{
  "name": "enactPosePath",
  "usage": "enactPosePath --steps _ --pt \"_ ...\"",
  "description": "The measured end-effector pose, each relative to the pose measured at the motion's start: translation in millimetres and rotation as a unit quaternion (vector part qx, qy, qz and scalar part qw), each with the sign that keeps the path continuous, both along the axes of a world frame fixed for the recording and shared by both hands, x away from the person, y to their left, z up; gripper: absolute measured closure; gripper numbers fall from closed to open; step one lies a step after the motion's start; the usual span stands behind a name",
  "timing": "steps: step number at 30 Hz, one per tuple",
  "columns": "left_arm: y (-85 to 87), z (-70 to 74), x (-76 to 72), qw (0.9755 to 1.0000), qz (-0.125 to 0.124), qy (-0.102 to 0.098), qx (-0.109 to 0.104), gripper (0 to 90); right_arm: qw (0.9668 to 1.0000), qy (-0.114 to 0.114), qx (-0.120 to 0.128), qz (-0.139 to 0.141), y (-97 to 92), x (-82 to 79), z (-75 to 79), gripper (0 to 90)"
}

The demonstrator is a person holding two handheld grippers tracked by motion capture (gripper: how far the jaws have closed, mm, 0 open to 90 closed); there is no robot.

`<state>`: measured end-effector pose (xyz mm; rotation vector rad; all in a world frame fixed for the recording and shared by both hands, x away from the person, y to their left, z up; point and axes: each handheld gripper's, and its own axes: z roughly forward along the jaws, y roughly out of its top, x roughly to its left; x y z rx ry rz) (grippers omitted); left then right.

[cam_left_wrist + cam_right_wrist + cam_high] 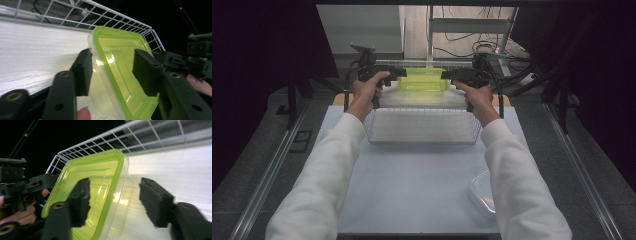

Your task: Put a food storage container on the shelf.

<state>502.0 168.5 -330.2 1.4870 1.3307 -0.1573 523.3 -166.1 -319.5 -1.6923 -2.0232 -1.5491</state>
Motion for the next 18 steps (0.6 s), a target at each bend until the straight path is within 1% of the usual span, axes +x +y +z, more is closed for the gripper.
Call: enactPosePath --steps 2,3,4,5,6,8,10,12,13,14,15,18 --pt "-1.3 -0.2 -1.5 0.9999 -0.002 -0.007 0.011 41.3 0.9994 -0.026 -0.023 -0.006 3.3 -5.3 3.8 27.6" --pt "-1.3 -0.2 -1.5 0.9999 -0.002 -0.007 0.011 37.7 0.9986 -0.037 -0.036 -0.007 5.0 -7.6 5.2 24.9" --pt "-2.5 -0.9 -2.4 0.9998 -0.005 -0.016 0.011 35.0 0.9977 -0.048 -0.048 -0.007 6.8 -10.0 6.7 22.9" --pt "-4.2 -2.0 -1.6 0.9998 -0.012 -0.017 0.005 33.1 0.9973 -0.051 -0.052 -0.006 8.1 -10.9 7.0 21.9" --pt "-5.9 -2.6 -1.0 0.9997 -0.016 -0.016 0.004 29.9 0.9970 -0.053 -0.057 -0.001 9.6 -11.4 6.6 21.2" --pt "-9.0 -3.2 -0.3 0.9997 -0.016 -0.017 0.010 25.9 0.9968 -0.051 -0.063 0.002 11.0 -11.7 5.8 20.9" --pt "-9.2 -4.2 0.8 0.9997 -0.015 -0.018 0.011 22.6 0.9963 -0.053 -0.067 0.002 12.6 -12.7 5.0 20.9" --pt "-8.5 -5.0 1.5 0.9997 -0.016 -0.015 0.010 19.0 0.9964 -0.053 -0.066 0.003 12.8 -13.0 4.8 20.9" --pt "-7.0 -5.5 1.8 0.9997 -0.016 -0.014 0.011 19.0 0.9964 -0.053 -0.065 0.005 12.7 -13.3 4.8 20.9" --pt "-5.1 -5.0 1.5 0.9997 -0.015 -0.012 0.017 14.5 0.9964 -0.055 -0.065 0.007 11.7 -14.4 6.1 20.7" --pt "-5.1 -5.0 1.5 0.9997 -0.015 -0.012 0.017 13.2 0.9963 -0.057 -0.064 0.006 11.1 -14.9 6.8 20.5" --pt "-0.6 0.1 -3.4 0.9992 -0.019 -0.019 0.030 10.7 0.9960 -0.064 -0.063 0.003 8.2 -17.7 11.4 19.8"
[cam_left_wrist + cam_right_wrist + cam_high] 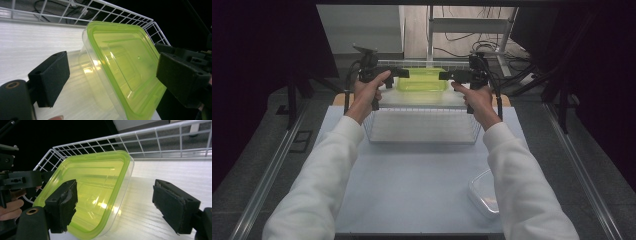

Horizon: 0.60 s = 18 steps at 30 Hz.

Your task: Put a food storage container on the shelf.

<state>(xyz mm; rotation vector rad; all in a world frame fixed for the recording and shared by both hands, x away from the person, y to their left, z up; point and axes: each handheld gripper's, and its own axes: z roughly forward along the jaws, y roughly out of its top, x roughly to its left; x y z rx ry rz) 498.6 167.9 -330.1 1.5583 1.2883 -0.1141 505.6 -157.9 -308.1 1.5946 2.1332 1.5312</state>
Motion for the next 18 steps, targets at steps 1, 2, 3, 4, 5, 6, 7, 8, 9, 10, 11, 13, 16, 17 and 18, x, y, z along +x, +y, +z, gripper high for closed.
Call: enactPosePath --steps 1,2,3,4,5,6,7,8,9,10,11,13,16,17,18 --pt "1.1 2.2 -2.7 1.0000 -0.003 -0.005 0.006 10.7 1.0000 -0.001 0.001 0.001 -1.2 -1.7 2.0 19.7" --pt "1.5 3.8 -4.8 0.9999 -0.003 -0.007 0.009 10.2 1.0000 -0.005 0.001 0.005 -2.0 -4.2 4.3 19.3" --pt "2.1 6.3 -8.0 0.9998 -0.002 -0.013 0.017 10.1 0.9999 -0.007 0.000 0.007 -2.4 -6.3 6.0 19.1" --pt "2.3 9.1 -11.7 0.9994 -0.002 -0.020 0.027 10.1 0.9999 -0.012 -0.003 0.011 -2.9 -9.3 8.3 19.0" --pt "2.8 12.1 -16.0 0.9989 -0.004 -0.027 0.037 10.1 0.9997 -0.015 -0.009 0.014 -3.5 -12.9 11.0 18.9" --pt "3.3 15.1 -20.8 0.9985 -0.005 -0.034 0.042 10.1 0.9995 -0.021 -0.013 0.018 -4.0 -16.7 13.4 18.9" --pt "3.8 18.1 -26.1 0.9982 -0.004 -0.041 0.044 10.1 0.9993 -0.026 -0.018 0.022 -4.8 -20.9 15.9 18.9" --pt "5.5 21.1 -33.1 0.9979 -0.006 -0.049 0.042 10.2 0.9990 -0.031 -0.021 0.026 -5.8 -25.5 18.0 19.0" --pt "7.0 22.6 -37.5 0.9977 -0.011 -0.054 0.039 10.1 0.9985 -0.034 -0.026 0.034 -7.7 -31.5 20.1 19.0" --pt "10.3 25.3 -45.7 0.9972 -0.018 -0.061 0.041 9.8 0.9981 -0.034 -0.032 0.040 -8.8 -35.5 21.2 19.0" --pt "12.2 26.8 -51.4 0.9967 -0.018 -0.065 0.045 9.6 0.9970 -0.039 -0.047 0.047 -11.0 -42.5 22.2 19.0" --pt "16.6 28.5 -66.8 0.9953 -0.019 -0.076 0.057 10.0 0.9950 -0.051 -0.063 0.058 -15.5 -53.3 22.8 19.0" --pt "19.1 26.2 -90.6 0.9937 -0.026 -0.082 0.072 10.6 0.9912 -0.066 -0.086 0.076 -24.1 -74.5 21.5 19.0" --pt "20.1 23.3 -100.1 0.9932 -0.030 -0.084 0.075 11.1 0.9903 -0.067 -0.090 0.082 -26.3 -79.0 20.4 19.0" --pt "20.1 23.3 -100.1 0.9932 -0.030 -0.084 0.075 11.4 0.9891 -0.071 -0.093 0.089 -30.5 -86.0 18.0 19.1"
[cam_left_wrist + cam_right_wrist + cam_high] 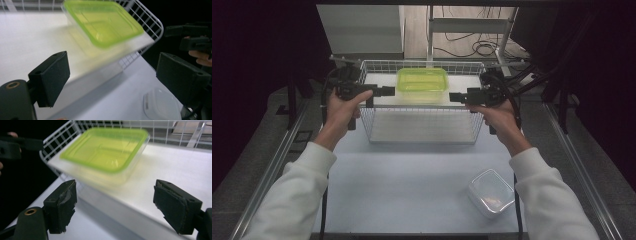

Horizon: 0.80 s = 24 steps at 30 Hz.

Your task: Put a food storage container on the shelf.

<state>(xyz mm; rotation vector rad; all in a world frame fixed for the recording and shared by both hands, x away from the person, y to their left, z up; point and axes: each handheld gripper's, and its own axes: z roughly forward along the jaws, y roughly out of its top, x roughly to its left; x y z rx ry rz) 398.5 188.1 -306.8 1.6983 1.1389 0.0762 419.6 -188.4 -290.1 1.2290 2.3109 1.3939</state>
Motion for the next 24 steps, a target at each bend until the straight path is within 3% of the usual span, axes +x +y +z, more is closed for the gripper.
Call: enactPosePath --steps 1,2,5,6,7,8,11,14,15,16,17,21,23,24 --pt "0.9 -6.5 -14.2 1.0000 -0.003 -0.001 0.006 11.6 1.0000 0.001 0.000 0.004 -3.3 -5.4 -2.3 19.4" --pt "0.9 -6.5 -14.2 1.0000 -0.003 -0.001 0.006 11.9 1.0000 0.001 -0.002 0.010 -6.8 -10.5 -5.0 20.4" --pt "0.3 -23.1 -41.0 0.9999 -0.007 -0.002 0.015 12.9 0.9998 -0.003 -0.012 0.015 -16.2 -24.2 -14.7 22.0" --pt "0.3 -23.1 -41.0 0.9999 -0.007 -0.002 0.015 13.5 0.9997 -0.002 -0.012 0.020 -20.3 -29.8 -19.2 22.6" --pt "-1.3 -30.9 -51.2 0.9998 -0.007 -0.003 0.020 13.5 0.9997 -0.002 -0.012 0.020 -20.3 -29.8 -19.2 22.6" --pt "-2.4 -43.5 -65.6 0.9997 -0.016 -0.001 0.019 13.9 0.9996 -0.001 -0.002 0.030 -31.6 -47.1 -30.6 24.4" --pt "-5.2 -69.2 -88.5 0.9995 -0.017 0.003 0.026 15.1 0.9994 -0.008 -0.010 0.033 -45.0 -67.7 -46.7 26.4" --pt "-9.0 -92.2 -101.1 0.9984 -0.021 0.009 0.052 16.5 0.9991 -0.003 -0.026 0.032 -52.4 -85.6 -64.9 27.4" --pt "-9.0 -92.2 -101.1 0.9984 -0.021 0.009 0.052 16.6 0.9989 -0.001 -0.031 0.035 -53.5 -91.0 -71.2 27.5" --pt "-9.3 -102.0 -105.8 0.9984 -0.020 0.017 0.050 16.6 0.9989 -0.001 -0.031 0.035 -53.5 -91.0 -71.2 27.5" --pt "-9.9 -115.8 -112.3 0.9982 -0.021 0.027 0.050 17.8 0.9983 0.009 -0.039 0.041 -54.9 -102.1 -85.3 27.8" --pt "-10.1 -133.1 -122.1 0.9959 -0.026 0.042 0.075 21.1 0.9975 0.032 -0.042 0.048 -54.8 -115.8 -107.2 28.0" --pt "-9.4 -137.8 -126.9 0.9962 -0.021 0.046 0.070 22.3 0.9969 0.038 -0.047 0.049 -53.8 -119.2 -112.5 28.1" --pt "-10.6 -146.2 -132.2 0.9947 -0.028 0.057 0.081 22.2 0.9959 0.044 -0.057 0.054 -51.9 -125.1 -122.2 29.0"
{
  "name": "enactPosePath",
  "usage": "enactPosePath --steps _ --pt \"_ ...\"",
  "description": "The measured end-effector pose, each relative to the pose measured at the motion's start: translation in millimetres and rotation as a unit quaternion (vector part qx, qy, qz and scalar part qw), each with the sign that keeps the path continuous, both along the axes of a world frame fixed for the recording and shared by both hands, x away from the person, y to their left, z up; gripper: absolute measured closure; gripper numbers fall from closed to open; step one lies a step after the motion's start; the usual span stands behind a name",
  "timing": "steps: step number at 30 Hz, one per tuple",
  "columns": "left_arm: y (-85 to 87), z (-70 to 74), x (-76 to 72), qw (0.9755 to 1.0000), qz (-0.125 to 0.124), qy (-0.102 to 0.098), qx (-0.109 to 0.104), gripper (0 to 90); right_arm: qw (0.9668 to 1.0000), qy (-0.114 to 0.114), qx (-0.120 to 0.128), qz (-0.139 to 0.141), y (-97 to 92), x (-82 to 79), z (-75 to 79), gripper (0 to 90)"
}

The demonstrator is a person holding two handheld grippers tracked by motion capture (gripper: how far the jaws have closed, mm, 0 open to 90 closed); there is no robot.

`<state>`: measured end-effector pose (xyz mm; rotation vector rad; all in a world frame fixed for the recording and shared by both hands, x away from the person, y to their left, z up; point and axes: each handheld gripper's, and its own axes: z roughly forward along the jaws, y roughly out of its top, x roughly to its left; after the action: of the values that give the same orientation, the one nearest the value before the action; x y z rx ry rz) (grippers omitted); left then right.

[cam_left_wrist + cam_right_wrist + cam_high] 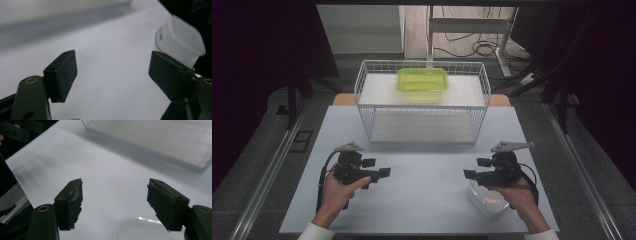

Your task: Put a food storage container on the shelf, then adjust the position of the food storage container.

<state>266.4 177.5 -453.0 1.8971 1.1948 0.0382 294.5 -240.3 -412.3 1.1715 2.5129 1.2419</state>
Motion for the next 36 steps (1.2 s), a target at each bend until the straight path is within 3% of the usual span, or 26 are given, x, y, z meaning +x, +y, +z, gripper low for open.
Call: enactPosePath --steps 1,3,5,8,19,29,34,36 --pt "-0.9 -5.0 -3.6 0.9999 0.005 0.002 0.009 22.4 1.0000 0.003 -0.005 0.004 0.6 -1.1 -2.7 29.1" --pt "-1.6 -14.2 -8.4 0.9998 0.003 0.017 0.006 22.7 0.9999 0.005 -0.014 0.005 1.3 -3.8 -8.0 29.5" --pt "-3.0 -18.9 -11.1 0.9997 0.001 0.019 0.013 22.9 0.9998 0.009 -0.017 0.006 1.2 -5.2 -12.3 30.1" --pt "-3.5 -20.2 -11.0 0.9998 0.002 0.017 0.014 22.9 0.9996 0.001 -0.027 0.001 0.4 -7.3 -15.8 31.8" --pt "-3.5 -20.9 -11.9 0.9998 0.003 0.020 0.005 22.6 0.9998 -0.001 -0.018 -0.009 -8.2 -10.5 -11.8 34.0" --pt "-4.7 -22.1 -10.3 0.9997 0.004 0.022 0.011 22.5 0.9976 -0.003 -0.040 -0.057 -34.9 -22.2 -7.2 42.0" --pt "-5.0 -26.5 -7.3 0.9994 0.003 0.030 0.018 22.3 0.9956 0.000 -0.051 -0.079 -55.8 -25.4 -8.8 49.6" --pt "-4.9 -27.0 -6.9 0.9994 0.004 0.031 0.018 22.3 0.9953 -0.003 -0.050 -0.083 -65.6 -29.5 -6.4 58.0"
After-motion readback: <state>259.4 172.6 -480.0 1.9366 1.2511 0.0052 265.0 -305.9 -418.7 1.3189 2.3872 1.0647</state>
